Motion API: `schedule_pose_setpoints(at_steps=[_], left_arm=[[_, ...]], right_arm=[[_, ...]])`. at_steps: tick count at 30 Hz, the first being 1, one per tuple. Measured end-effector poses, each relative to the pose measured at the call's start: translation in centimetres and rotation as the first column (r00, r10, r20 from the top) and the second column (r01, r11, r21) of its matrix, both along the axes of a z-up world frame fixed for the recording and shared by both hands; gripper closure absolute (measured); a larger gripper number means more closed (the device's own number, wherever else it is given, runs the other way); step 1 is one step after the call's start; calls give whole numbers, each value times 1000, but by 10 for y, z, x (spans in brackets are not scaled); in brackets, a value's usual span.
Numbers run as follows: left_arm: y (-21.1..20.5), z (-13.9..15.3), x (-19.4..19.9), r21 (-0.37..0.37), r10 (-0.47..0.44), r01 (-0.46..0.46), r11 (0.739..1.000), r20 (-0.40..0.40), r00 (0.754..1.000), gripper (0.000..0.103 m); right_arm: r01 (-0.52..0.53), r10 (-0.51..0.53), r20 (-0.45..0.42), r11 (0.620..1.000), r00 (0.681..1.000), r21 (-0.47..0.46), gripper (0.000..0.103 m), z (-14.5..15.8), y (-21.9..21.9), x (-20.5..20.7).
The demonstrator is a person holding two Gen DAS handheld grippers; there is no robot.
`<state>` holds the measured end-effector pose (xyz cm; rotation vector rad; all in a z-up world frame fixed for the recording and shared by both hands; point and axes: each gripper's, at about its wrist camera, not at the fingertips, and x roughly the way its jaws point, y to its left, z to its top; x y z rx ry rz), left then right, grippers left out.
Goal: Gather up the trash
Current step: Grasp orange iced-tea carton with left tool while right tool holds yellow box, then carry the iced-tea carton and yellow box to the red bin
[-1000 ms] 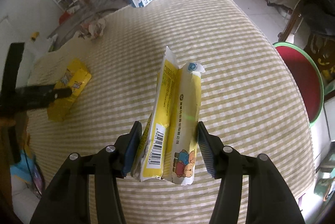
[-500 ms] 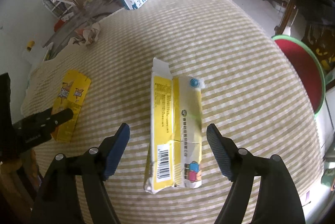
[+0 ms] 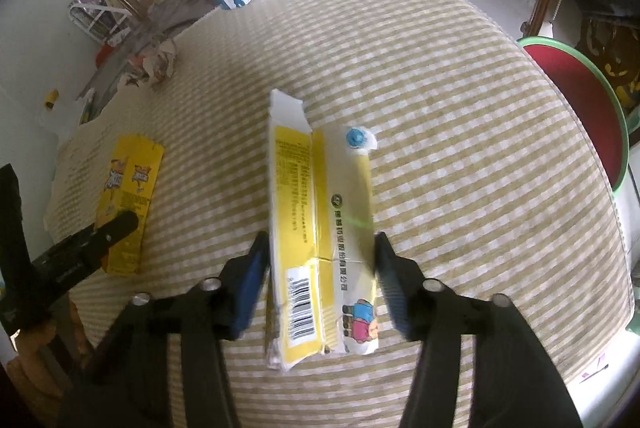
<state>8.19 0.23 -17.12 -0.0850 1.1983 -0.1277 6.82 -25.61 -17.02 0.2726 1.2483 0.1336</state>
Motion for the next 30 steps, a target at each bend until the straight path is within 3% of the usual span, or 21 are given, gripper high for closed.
schedule_pose_setpoints(at_steps=[8,17,30], left_arm=[[-21,46,-12,-53,2,5,999,116,993,39],[-53,102,-12,-73,-32,52,996,248,968,39],[-92,123,-6,-82,-47,74,994,290,956,39]], right_arm=[[5,-7,122,1000,993,18,58,35,-8,-6],[25,-29,257,1000,966,17,58,80,-29,-9],[53,-63,294,998,954,43,57,96,-77,0]])
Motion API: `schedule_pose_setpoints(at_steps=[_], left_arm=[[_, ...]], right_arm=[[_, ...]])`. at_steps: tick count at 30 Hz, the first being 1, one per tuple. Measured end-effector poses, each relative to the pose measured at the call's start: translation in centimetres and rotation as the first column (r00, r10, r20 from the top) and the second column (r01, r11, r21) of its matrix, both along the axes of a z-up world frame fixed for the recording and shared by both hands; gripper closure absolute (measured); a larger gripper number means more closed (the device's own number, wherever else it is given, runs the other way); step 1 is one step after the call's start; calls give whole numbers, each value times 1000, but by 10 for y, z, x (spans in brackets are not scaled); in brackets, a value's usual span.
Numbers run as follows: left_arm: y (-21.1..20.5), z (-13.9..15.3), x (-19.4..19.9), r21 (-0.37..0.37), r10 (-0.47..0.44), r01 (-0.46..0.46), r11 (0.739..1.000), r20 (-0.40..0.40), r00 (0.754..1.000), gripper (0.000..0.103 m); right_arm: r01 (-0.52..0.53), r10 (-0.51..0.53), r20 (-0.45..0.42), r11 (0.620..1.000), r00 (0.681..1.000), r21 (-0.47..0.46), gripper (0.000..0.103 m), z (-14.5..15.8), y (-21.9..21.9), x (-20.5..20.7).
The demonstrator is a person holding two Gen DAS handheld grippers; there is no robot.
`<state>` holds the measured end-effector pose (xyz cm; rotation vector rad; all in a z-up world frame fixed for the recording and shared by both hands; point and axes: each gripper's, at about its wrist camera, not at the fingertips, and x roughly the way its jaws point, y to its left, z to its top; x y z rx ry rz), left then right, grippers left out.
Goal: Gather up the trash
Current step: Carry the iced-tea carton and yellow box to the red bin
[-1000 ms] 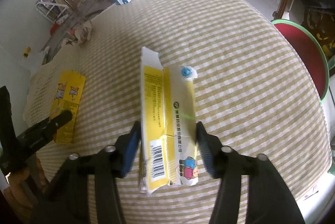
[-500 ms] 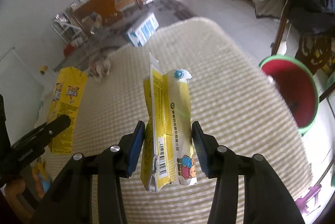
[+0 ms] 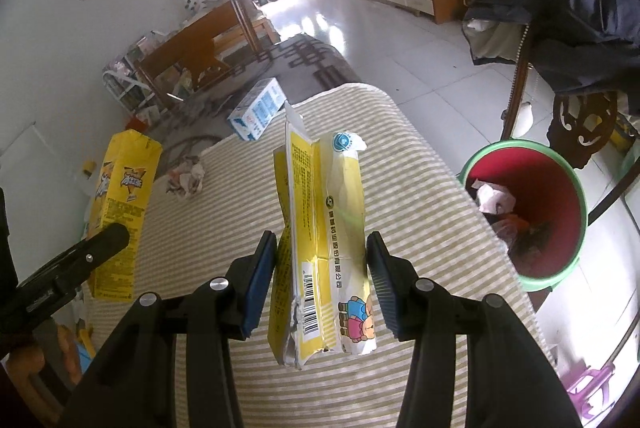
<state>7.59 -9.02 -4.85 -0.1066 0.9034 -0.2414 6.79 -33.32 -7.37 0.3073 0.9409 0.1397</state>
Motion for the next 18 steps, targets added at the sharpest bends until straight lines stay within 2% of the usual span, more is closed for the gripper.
schedule_pose_setpoints(at_steps=[11,18], left_arm=[[-70,-2,20,-26,-49,49,998,-14,999,39],[-144,-12,38,-51,-140,138,989,-37,989,39]], right_arm=[[39,-39,-11,999,999,4,57,-2,-64,15],[115,-114,-32,993,993,2,57,-9,-130,22]])
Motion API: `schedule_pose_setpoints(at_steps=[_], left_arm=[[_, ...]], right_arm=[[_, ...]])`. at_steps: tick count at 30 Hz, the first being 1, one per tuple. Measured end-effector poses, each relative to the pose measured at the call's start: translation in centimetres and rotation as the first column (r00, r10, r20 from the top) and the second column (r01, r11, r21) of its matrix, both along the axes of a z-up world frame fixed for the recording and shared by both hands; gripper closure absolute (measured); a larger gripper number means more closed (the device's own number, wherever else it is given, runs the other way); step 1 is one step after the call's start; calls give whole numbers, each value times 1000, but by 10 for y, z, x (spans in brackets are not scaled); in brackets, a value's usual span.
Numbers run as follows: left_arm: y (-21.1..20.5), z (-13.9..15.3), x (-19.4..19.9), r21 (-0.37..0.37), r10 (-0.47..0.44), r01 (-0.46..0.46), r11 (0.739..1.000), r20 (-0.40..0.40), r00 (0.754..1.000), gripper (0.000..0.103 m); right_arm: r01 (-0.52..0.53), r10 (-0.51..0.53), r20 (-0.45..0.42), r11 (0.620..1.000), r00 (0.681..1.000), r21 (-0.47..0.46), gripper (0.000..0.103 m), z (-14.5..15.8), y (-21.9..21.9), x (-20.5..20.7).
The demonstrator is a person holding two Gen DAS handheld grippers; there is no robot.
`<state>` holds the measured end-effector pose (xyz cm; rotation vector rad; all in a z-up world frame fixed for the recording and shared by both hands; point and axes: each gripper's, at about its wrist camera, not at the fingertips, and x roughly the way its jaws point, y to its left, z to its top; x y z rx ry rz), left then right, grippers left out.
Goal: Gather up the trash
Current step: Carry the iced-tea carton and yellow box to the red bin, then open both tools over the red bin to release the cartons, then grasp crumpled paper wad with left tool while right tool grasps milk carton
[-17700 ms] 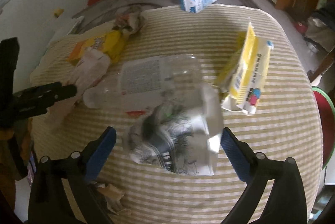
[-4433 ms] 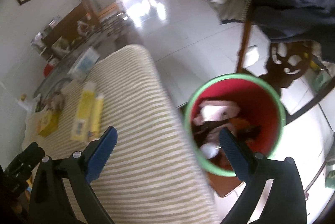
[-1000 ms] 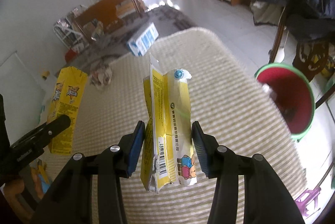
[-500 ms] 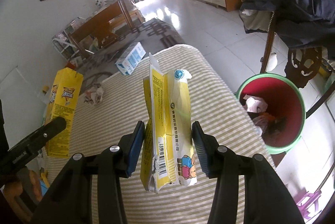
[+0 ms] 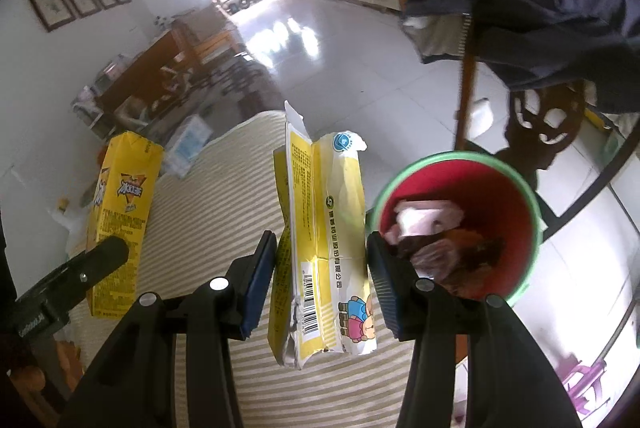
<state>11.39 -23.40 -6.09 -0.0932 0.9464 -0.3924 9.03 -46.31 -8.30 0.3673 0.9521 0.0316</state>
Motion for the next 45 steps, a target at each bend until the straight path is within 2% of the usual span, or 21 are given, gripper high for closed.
schedule_pose_setpoints(at_steps=[8,13,14,15,16,17,19,22,27,29,30,32,33,36,40,42,45], left_arm=[[-90,-19,21,-5,-128,128,992,-47,991,39],[-130,-28,30,6,-196,197,980,-77,978,38],[-137,-30,31,7,-205,206,979,-78,976,33],[-141,-31,31,8,-204,206,979,-74,976,23],[-144,-31,31,9,-202,203,979,-66,977,19],[-145,-31,31,10,-200,201,980,-61,978,16],[-144,-33,32,19,-197,199,980,-60,979,13],[-134,-35,35,45,-169,171,984,-55,984,11],[-76,-36,40,124,-31,32,992,-15,999,10],[-42,-37,43,189,49,-50,981,13,999,10],[-16,-37,47,228,107,-111,967,30,994,10],[25,-37,53,261,192,-196,945,41,981,10],[57,-37,58,269,257,-260,927,48,965,9],[116,-44,73,304,365,-363,881,52,930,9],[178,-59,102,325,456,-436,839,18,890,9],[199,-72,119,312,466,-435,845,-29,884,10],[212,-85,141,276,435,-399,874,-82,897,10]], right_arm=[[104,-103,-55,994,993,17,57,-19,-72,-3],[146,-142,-74,988,987,50,51,-29,-102,-2],[152,-147,-77,987,986,54,51,-30,-105,-2],[160,-155,-86,985,984,58,49,-33,-109,-1],[165,-160,-90,984,983,59,47,-34,-112,0],[173,-167,-93,983,982,61,45,-36,-115,-1],[185,-178,-97,981,979,66,33,-38,-118,-1],[202,-194,-100,976,976,80,28,-40,-121,0],[190,-181,-99,978,978,91,26,-38,-109,10],[182,-173,-94,978,980,101,24,-37,-101,14],[174,-165,-91,979,982,104,24,-36,-94,17],[155,-147,-86,983,985,103,23,-35,-81,22],[142,-134,-82,985,988,98,23,-33,-72,24],[106,-99,-76,990,992,92,23,-31,-46,27],[66,-61,-71,995,996,75,23,-27,-12,27],[57,-53,-65,996,996,64,23,-25,2,27],[28,-26,-56,999,998,46,23,-19,30,34]])
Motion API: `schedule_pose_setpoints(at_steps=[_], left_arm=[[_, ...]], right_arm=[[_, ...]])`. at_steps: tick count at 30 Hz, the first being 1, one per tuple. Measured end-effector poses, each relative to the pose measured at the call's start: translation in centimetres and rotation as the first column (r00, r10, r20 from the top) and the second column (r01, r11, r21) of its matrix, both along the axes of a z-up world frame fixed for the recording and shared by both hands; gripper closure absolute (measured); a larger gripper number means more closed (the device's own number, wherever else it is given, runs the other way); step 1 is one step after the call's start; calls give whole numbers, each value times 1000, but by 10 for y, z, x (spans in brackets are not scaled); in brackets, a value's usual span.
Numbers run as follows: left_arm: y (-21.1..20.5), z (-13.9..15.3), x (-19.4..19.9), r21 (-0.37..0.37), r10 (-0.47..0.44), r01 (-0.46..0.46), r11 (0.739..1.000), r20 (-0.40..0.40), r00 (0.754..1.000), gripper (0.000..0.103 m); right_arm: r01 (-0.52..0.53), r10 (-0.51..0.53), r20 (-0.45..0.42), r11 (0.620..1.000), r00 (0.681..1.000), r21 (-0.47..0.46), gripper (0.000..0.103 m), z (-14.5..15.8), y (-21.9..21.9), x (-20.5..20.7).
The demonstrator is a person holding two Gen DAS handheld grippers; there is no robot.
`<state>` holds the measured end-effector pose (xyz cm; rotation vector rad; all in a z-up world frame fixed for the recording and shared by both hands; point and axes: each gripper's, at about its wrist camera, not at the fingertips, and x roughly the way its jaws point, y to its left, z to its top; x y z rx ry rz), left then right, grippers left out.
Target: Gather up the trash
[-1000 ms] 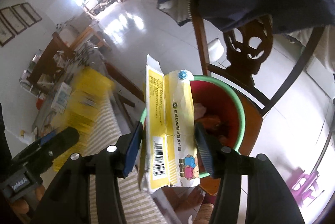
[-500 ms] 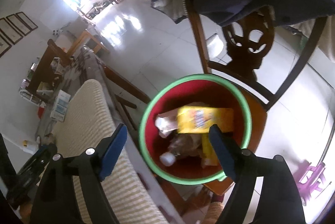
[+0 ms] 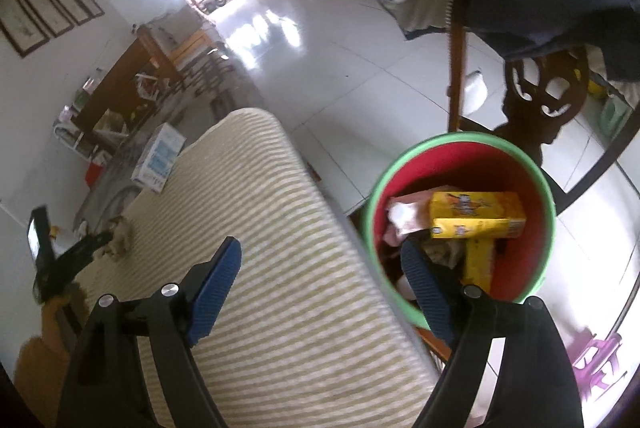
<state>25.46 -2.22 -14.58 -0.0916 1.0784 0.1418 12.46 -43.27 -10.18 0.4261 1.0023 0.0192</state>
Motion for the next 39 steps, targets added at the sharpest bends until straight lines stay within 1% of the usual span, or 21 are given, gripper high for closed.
schedule_pose_setpoints(at_steps=[1,3,4,6,7,11,12,13,15,17,18,20,22,24,26,27,28,31,34,37,39], left_arm=[[1,-3,2,-15,-14,13,1000,-10,1000,13],[5,-15,8,-53,-43,40,998,-58,997,46],[8,-18,7,-64,-46,42,997,-65,997,46],[13,-8,-8,-104,-46,44,994,-21,999,66],[14,-2,-17,-109,-57,55,992,-8,998,72],[13,22,-68,-148,-104,111,983,52,993,72],[13,24,-79,-146,-107,114,983,55,993,72],[15,29,-94,-152,-103,111,982,62,993,72],[20,35,-117,-182,-88,100,978,72,993,72],[23,42,-141,-177,-70,84,981,84,994,72],[24,42,-144,-172,-67,81,982,86,994,71],[28,43,-158,-148,-54,66,987,80,995,71],[35,42,-165,-149,-42,52,987,74,996,71],[40,40,-172,-145,-24,34,989,65,998,71],[46,38,-173,-147,-14,23,989,62,998,71],[48,37,-174,-150,-8,17,988,62,998,71],[50,37,-175,-152,-6,16,988,63,998,71],[53,37,-175,-160,-7,18,987,69,998,71],[51,36,-173,-165,-19,31,986,72,997,71],[48,31,-172,-165,-38,49,985,67,997,70],[48,26,-173,-174,-42,52,983,59,997,69]], right_arm=[[-19,19,7,1000,1000,-3,23,3,13,5],[-50,50,23,999,998,-6,23,8,34,14],[-70,70,32,998,997,-1,22,10,47,20],[-119,119,45,993,992,4,22,13,77,38],[-143,143,51,990,988,-2,21,14,92,48],[-197,199,62,979,978,-47,19,11,145,100],[-207,211,62,976,976,-71,19,8,163,121],[-213,218,58,974,974,-83,19,6,172,131],[-229,234,39,967,971,-110,18,-2,199,162],[-237,240,11,963,971,-129,18,-11,222,187],[-233,234,-5,963,972,-138,18,-17,233,199],[-224,221,-38,966,974,-127,18,-32,250,217],[-212,203,-90,972,975,-105,18,-46,257,227],[-201,181,-160,972,971,-121,18,-61,265,236],[-211,185,-183,968,965,-134,27,-68,269,237],[-222,196,-186,966,963,-135,42,-69,268,234],[-236,211,-189,963,959,-126,60,-70,267,230],[-272,252,-174,956,952,-105,64,-63,260,214],[-329,316,-142,942,938,-73,66,-48,250,188],[-404,391,-121,909,912,-105,66,-34,243,152],[-459,445,-124,876,887,-146,66,-29,239,122]])
